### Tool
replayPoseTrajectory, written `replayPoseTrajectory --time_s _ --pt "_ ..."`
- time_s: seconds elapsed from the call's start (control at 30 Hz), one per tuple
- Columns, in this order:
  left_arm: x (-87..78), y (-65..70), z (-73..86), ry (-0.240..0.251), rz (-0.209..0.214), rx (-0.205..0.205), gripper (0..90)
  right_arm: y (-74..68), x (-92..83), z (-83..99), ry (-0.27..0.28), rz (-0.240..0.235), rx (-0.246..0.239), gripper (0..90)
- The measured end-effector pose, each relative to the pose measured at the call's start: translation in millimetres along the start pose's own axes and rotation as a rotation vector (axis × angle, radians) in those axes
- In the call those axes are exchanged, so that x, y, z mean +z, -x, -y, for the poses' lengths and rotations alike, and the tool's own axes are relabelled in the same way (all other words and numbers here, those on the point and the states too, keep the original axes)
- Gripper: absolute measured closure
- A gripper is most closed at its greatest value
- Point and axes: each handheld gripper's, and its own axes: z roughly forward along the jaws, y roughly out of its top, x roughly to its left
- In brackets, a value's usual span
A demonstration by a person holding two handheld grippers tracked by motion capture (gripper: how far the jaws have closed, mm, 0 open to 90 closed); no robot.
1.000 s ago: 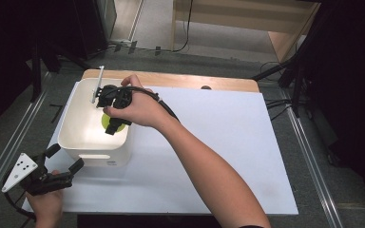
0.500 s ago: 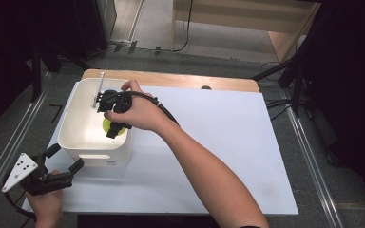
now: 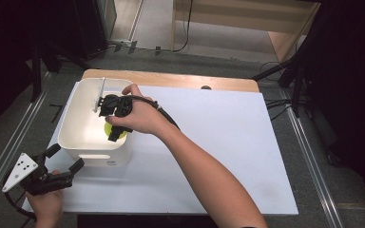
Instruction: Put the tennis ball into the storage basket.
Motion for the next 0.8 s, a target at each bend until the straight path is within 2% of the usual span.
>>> replayPoseTrajectory --time_s 0.13,0.43,0.63,0.8 --pt "0.1 0.0 0.0 0.000 -0.001 0.000 0.0 1.0 1.3 1.6 -0.006 0.008 -0.011 23.6" --pt "0.1 0.1 0.0 0.000 0.000 0.001 0.0 -1.2 1.9 2.1 -0.009 0.011 0.008 23.5" --pt "0.1 0.0 0.0 -0.001 -0.001 0.002 0.0 -1.0 1.9 1.9 -0.018 0.013 -0.003 23.5" --pt "0.2 0.0 0.0 -0.001 -0.001 0.001 0.0 -2.0 1.6 1.4 -0.025 0.014 0.017 23.2"
